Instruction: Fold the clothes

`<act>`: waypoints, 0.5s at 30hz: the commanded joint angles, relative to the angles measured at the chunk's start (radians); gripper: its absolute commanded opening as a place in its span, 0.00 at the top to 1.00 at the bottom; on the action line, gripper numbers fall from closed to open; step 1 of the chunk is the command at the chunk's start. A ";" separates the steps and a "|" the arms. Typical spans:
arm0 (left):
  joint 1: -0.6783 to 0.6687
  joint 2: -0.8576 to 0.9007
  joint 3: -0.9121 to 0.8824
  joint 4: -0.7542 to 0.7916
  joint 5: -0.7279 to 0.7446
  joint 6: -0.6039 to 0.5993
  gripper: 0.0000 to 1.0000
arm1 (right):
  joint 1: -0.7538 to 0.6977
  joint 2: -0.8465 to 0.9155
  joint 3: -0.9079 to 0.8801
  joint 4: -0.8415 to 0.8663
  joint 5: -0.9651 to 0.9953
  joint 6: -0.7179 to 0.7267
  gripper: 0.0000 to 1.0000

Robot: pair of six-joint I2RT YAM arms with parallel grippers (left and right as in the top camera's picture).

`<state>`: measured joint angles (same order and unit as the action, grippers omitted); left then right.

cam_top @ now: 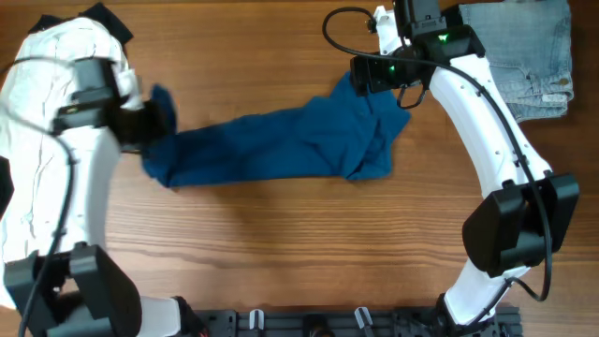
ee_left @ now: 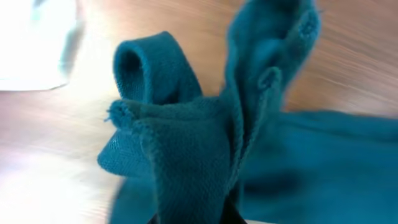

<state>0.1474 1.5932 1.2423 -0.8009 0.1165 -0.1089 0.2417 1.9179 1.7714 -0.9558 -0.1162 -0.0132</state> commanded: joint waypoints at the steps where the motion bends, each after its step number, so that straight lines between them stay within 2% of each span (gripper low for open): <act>1: -0.150 0.044 0.022 0.040 0.040 -0.040 0.96 | 0.002 0.018 -0.011 0.002 -0.019 -0.003 0.06; 7: -0.323 0.169 0.022 0.137 0.051 -0.137 0.96 | 0.001 0.018 -0.011 0.006 -0.019 -0.010 0.05; 11: -0.381 0.223 0.022 0.165 0.058 -0.162 0.94 | 0.001 0.018 -0.011 0.005 -0.011 -0.010 0.05; 12: -0.388 0.228 0.022 0.162 0.061 -0.163 0.82 | 0.001 0.018 -0.011 0.005 -0.011 -0.010 0.05; 13: -0.397 0.228 0.022 0.158 0.067 -0.163 0.52 | 0.001 0.018 -0.011 0.006 -0.011 -0.010 0.05; 14: -0.403 0.227 0.022 0.157 0.076 -0.162 0.11 | 0.001 0.018 -0.011 0.006 -0.011 -0.010 0.05; 15: -0.408 0.226 0.022 0.156 0.087 -0.162 0.00 | 0.001 0.018 -0.011 0.009 -0.012 -0.010 0.05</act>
<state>-0.2401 1.8168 1.2449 -0.6437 0.1593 -0.2462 0.2417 1.9182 1.7714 -0.9539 -0.1162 -0.0132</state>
